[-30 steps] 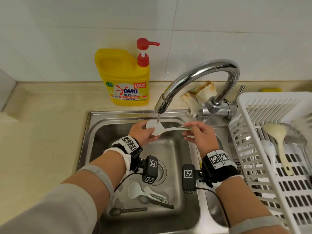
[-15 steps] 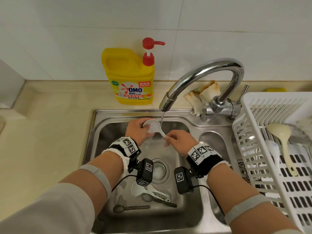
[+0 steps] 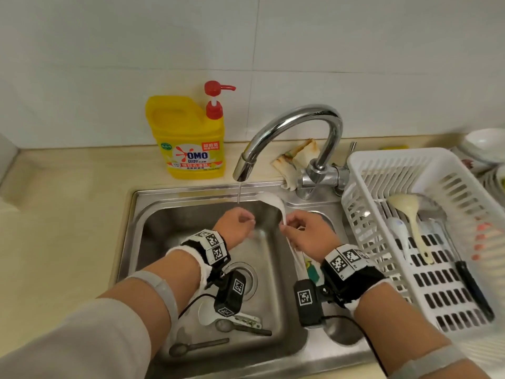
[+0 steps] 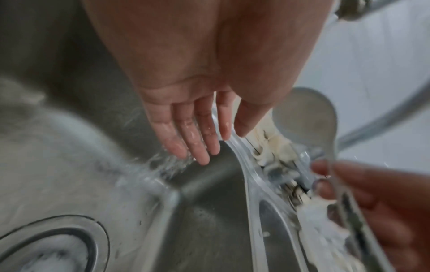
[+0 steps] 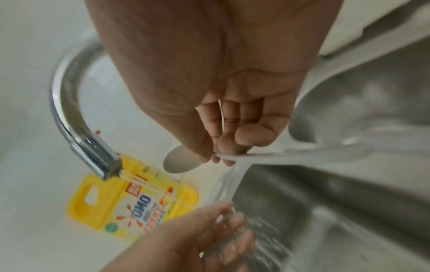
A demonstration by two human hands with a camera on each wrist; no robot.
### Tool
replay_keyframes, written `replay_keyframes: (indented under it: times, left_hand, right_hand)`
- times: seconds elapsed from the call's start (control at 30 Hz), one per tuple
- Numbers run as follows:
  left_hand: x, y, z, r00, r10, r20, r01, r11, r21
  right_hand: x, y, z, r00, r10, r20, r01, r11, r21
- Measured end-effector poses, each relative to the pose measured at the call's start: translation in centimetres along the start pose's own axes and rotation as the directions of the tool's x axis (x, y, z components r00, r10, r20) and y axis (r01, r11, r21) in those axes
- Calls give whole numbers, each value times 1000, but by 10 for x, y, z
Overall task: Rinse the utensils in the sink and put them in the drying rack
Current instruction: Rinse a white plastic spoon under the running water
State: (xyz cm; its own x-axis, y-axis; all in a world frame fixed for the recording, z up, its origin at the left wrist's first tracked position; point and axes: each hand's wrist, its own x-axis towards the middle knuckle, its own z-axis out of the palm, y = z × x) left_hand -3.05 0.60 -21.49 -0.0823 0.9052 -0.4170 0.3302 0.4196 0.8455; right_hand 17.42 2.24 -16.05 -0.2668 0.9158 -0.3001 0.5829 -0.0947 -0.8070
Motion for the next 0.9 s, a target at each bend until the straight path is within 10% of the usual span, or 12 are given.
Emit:
replay_keyframes:
  times: [0.2,0.47,0.67,0.9]
  left_hand:
    - [-9,61,36,969,185,163,-238,875,421]
    - [-22,129,88,886,333,322,-459,720,521]
    - [-21,140,117,870,293,396,-488,616,618]
    - [-13,145,127,877,232,421,-468,610,639]
  right_hand:
    - [-43,-12,-85,990,-50,-135,29,989,-147]
    - [-79,27,-210,935,111,-336,-233,908,-348]
    - [-86,88,-237,885,418,-207,-460,712,-530]
    - [-64,112,-217,849,528,13,-463,756,-464]
